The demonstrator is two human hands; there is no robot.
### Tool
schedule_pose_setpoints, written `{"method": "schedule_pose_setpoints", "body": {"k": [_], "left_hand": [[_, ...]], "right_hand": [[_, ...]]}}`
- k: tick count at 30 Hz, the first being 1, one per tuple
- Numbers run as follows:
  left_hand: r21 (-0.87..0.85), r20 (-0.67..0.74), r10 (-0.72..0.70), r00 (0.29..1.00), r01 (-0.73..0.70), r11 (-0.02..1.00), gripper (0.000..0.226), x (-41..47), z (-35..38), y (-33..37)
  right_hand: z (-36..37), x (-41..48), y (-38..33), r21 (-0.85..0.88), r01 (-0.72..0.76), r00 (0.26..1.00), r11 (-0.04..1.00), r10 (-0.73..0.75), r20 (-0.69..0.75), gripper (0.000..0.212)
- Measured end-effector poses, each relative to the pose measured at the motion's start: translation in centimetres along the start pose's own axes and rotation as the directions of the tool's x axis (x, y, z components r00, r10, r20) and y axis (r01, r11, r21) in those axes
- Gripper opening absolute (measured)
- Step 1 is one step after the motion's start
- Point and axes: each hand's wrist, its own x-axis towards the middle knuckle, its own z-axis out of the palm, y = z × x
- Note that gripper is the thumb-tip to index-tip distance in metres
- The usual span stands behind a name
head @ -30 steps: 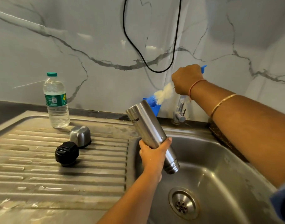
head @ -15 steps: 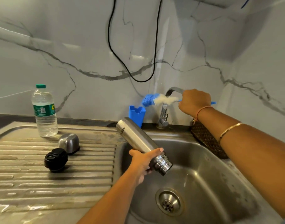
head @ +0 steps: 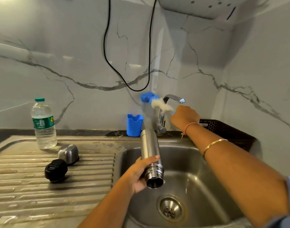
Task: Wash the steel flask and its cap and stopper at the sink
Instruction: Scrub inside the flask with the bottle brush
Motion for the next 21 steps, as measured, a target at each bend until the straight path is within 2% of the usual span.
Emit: {"method": "schedule_pose_setpoints", "body": {"k": [4,7,9,12,14,16,19,21], "left_hand": [[0.068,0.061,-0.003,0.998,-0.001,0.998,0.097,-0.1,-0.3,0.3],[0.156,0.034,0.01,0.999,-0.015,0.988,0.109,-0.1,-0.4,0.3],[0.211,0.003,0.04,0.999,-0.039,0.977,0.115,-0.2,-0.4,0.3],[0.232,-0.058,0.122,0.991,-0.106,0.967,0.099,0.2,-0.6,0.3],[0.225,-0.093,0.188,0.978,-0.164,0.961,0.083,0.4,-0.7,0.5],[0.233,-0.105,0.231,0.967,-0.201,0.951,0.074,0.7,-0.9,0.4],[0.207,-0.062,0.225,0.972,-0.208,0.956,0.068,0.6,-1.2,0.1],[0.245,-0.036,0.233,0.972,-0.217,0.945,0.067,0.6,-1.2,0.0]], "right_hand": [[-0.6,-0.5,1.1,0.053,-0.025,0.992,0.998,0.018,0.128,0.02],[-0.6,-2.5,3.2,0.353,-0.119,0.96,0.928,0.017,0.279,0.025],[-0.7,-4.8,5.0,0.431,-0.133,0.939,0.893,-0.026,0.342,0.025],[-0.6,-7.8,8.6,0.286,0.084,0.966,0.955,-0.149,0.212,0.024],[-0.7,-10.0,10.9,0.301,0.176,0.956,0.937,-0.236,0.176,0.013],[-0.6,-12.3,13.0,0.296,0.258,0.931,0.92,-0.319,0.177,0.028],[-0.3,-14.9,15.2,0.189,0.409,0.868,0.893,-0.445,0.22,0.044],[-0.1,-15.5,16.1,0.107,0.438,0.863,0.893,-0.451,0.227,0.048]]}}
